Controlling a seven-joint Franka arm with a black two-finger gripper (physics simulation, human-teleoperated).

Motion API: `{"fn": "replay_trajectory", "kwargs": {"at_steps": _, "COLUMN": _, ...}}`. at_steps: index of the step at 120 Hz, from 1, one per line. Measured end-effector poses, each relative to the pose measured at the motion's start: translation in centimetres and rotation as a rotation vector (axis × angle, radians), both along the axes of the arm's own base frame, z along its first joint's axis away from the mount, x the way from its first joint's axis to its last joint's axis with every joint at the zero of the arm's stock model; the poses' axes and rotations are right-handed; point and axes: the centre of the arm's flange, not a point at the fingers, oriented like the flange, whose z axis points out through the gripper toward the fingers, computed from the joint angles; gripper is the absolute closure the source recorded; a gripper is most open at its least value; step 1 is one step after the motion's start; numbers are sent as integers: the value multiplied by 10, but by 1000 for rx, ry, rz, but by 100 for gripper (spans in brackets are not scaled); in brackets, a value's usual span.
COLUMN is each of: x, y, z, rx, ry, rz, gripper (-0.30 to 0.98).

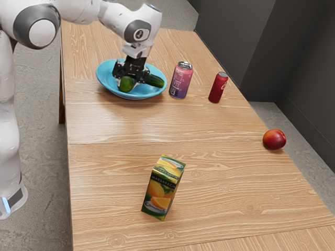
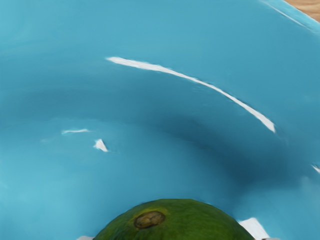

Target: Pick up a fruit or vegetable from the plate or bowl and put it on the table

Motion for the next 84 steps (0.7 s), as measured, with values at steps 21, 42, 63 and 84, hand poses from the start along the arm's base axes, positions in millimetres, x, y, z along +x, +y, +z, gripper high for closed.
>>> {"fn": "replay_trajectory", "kwargs": {"at_steps": 21, "x": 5, "y": 1, "z": -11, "rx": -9, "ry": 9, "rz": 21, "gripper": 32}}
{"fn": "replay_trajectory", "kwargs": {"at_steps": 42, "x": -9, "y": -3, "z": 36, "rx": 0, "ry": -62, "rz": 58, "gripper": 33}}
{"fn": "replay_trajectory", "kwargs": {"at_steps": 63, "x": -32, "y": -12, "z": 82, "rx": -2, "ry": -113, "rz": 94, "gripper": 32}}
{"fn": "replay_trajectory", "kwargs": {"at_steps": 84, "x": -22, "y": -70, "z": 107, "rx": 10, "ry": -107, "rz": 27, "gripper": 32}}
